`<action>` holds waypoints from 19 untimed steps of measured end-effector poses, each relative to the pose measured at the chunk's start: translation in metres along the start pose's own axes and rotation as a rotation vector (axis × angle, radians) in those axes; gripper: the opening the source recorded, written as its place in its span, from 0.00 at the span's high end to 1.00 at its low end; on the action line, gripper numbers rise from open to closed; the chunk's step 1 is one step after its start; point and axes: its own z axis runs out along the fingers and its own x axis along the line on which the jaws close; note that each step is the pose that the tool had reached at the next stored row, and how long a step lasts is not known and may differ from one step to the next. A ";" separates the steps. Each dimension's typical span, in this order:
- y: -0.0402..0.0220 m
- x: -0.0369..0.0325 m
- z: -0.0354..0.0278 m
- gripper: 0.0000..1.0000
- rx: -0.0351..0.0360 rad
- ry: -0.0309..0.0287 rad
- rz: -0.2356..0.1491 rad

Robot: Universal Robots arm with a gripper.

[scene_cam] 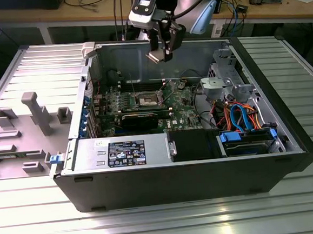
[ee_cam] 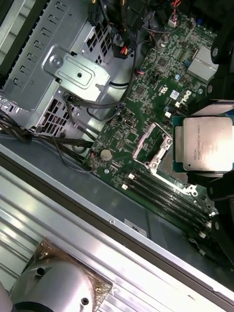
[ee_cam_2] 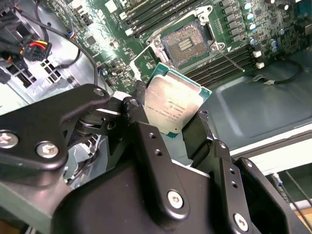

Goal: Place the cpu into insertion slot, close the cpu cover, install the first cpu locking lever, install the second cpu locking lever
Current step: 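Place the cpu into insertion slot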

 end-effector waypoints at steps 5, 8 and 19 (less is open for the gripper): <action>-0.0005 0.0001 0.0030 0.45 0.0014 -0.0037 0.058; -0.0010 0.0000 0.0078 0.45 0.0004 -0.0096 0.128; -0.0016 -0.0001 0.0127 0.45 0.0002 -0.0188 0.245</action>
